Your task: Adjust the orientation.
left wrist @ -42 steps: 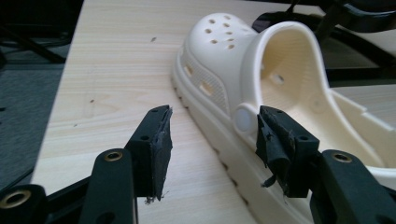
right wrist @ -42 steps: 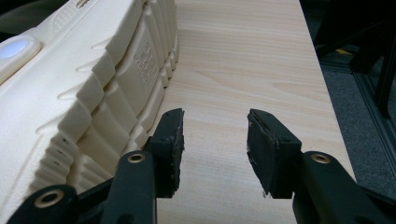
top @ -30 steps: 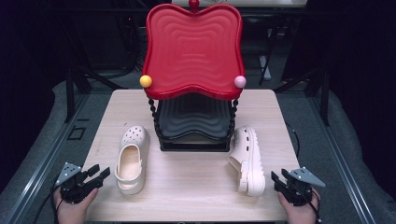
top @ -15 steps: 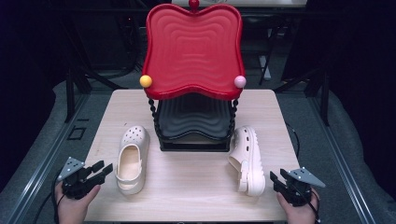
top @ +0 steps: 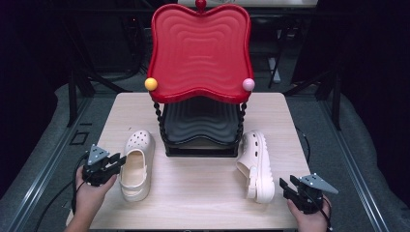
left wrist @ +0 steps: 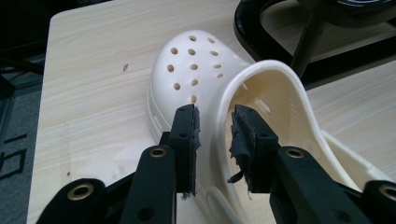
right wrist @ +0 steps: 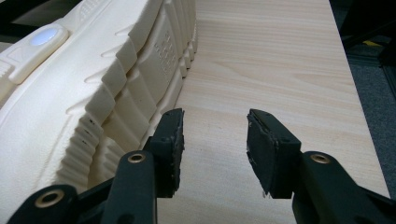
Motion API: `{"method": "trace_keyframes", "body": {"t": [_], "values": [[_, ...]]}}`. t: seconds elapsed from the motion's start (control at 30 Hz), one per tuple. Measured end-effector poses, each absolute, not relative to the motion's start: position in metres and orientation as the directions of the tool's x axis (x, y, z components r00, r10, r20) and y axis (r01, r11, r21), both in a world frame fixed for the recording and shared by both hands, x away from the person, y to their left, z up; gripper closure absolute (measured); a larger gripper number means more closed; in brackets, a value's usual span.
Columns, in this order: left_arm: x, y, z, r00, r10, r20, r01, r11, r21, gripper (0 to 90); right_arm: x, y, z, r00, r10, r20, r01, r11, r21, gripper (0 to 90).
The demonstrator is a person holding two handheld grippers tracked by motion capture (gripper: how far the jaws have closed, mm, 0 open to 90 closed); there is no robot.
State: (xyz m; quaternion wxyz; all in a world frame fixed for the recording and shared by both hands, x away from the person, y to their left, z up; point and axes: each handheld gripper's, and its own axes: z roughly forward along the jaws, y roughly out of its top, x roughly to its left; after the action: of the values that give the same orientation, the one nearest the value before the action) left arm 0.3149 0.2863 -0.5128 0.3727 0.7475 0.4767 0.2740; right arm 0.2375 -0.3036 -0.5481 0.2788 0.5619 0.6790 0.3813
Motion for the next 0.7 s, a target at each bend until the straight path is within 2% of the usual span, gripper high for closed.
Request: {"method": "trace_keyframes", "body": {"t": [0.23, 0.4, 0.7], "values": [[0.325, 0.271, -0.509, 0.426, 0.892, 0.148, 0.501, -0.369, 0.783, 74.0, 0.239, -0.304, -0.550, -0.216, 0.974, 0.062, 0.557, 0.071, 0.828, 56.0], [0.331, 0.264, -0.509, 0.429, 0.885, 0.181, 0.506, -0.402, 0.763, 76.8, 0.238, -0.305, -0.549, -0.218, 0.974, 0.068, 0.555, 0.066, 0.829, 56.1], [0.335, 0.258, -0.508, 0.457, 0.853, 0.253, 0.494, -0.480, 0.725, 74.8, 0.238, -0.306, -0.549, -0.218, 0.973, 0.076, 0.554, 0.059, 0.830, 56.1]]}}
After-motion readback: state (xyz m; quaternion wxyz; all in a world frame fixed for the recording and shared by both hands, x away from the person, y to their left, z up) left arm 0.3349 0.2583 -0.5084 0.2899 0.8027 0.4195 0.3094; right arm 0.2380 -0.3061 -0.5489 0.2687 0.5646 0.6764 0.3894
